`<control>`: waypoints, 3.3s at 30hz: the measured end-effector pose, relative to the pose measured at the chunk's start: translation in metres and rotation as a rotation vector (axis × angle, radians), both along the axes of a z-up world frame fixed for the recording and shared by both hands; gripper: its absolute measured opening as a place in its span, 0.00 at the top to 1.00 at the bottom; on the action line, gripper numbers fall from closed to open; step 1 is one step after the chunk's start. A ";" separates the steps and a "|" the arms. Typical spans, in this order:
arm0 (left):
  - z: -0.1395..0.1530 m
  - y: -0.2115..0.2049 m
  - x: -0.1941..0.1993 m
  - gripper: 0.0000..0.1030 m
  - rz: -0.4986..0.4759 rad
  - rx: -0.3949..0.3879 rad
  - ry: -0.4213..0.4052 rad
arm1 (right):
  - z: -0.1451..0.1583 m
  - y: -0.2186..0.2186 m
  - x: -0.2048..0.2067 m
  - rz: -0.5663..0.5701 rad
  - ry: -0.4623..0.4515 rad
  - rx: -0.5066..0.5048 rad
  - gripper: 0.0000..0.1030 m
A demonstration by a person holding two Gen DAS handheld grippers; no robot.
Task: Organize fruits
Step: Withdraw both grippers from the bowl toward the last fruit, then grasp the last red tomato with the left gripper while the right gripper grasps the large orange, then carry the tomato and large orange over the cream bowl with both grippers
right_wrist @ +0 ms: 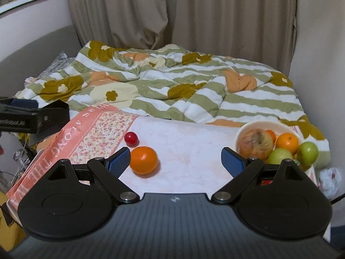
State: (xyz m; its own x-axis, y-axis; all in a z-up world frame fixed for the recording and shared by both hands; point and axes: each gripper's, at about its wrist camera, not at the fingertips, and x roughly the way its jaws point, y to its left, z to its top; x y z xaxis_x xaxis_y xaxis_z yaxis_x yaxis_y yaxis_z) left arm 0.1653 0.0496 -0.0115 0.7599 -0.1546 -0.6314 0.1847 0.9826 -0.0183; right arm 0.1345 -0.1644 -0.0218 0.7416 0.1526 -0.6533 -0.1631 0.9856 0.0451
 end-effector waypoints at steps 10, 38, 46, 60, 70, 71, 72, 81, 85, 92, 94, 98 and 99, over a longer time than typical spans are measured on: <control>-0.045 0.017 0.079 0.04 -0.159 -0.040 0.150 | -0.046 0.047 0.032 -0.072 0.099 -0.051 0.00; -0.121 -0.034 0.136 0.66 -0.378 -0.047 0.325 | -0.110 0.075 0.081 -0.028 0.232 -0.074 0.00; -0.119 -0.028 0.135 0.66 -0.362 -0.025 0.314 | -0.116 0.079 0.088 0.003 0.231 -0.078 0.01; -0.116 -0.011 0.129 0.66 -0.298 -0.019 0.304 | -0.118 0.082 0.095 0.044 0.206 -0.059 0.26; -0.092 -0.003 0.106 0.66 -0.257 -0.036 0.248 | -0.098 0.073 0.077 0.015 0.173 -0.029 0.27; -0.087 -0.003 0.102 0.66 -0.254 -0.036 0.236 | -0.094 0.072 0.073 0.011 0.167 -0.024 0.27; -0.083 -0.004 0.097 0.66 -0.252 -0.033 0.224 | -0.089 0.069 0.070 0.006 0.158 -0.017 0.27; -0.043 -0.012 0.050 0.66 -0.202 -0.036 0.132 | -0.053 0.043 0.034 -0.009 0.093 0.006 0.27; -0.026 -0.022 0.022 0.66 -0.161 -0.042 0.096 | -0.036 0.027 0.012 -0.004 0.063 0.021 0.27; -0.006 -0.061 -0.022 0.66 -0.086 -0.062 0.065 | -0.006 -0.017 -0.029 0.052 0.032 0.082 0.27; -0.001 -0.075 -0.031 0.66 -0.079 -0.062 0.052 | 0.002 -0.030 -0.039 0.067 0.013 0.070 0.27; 0.007 -0.106 -0.047 0.66 -0.070 -0.073 0.027 | 0.013 -0.067 -0.054 0.075 -0.010 0.073 0.27; 0.009 -0.115 -0.050 0.66 -0.069 -0.076 0.020 | 0.015 -0.076 -0.056 0.075 -0.015 0.069 0.27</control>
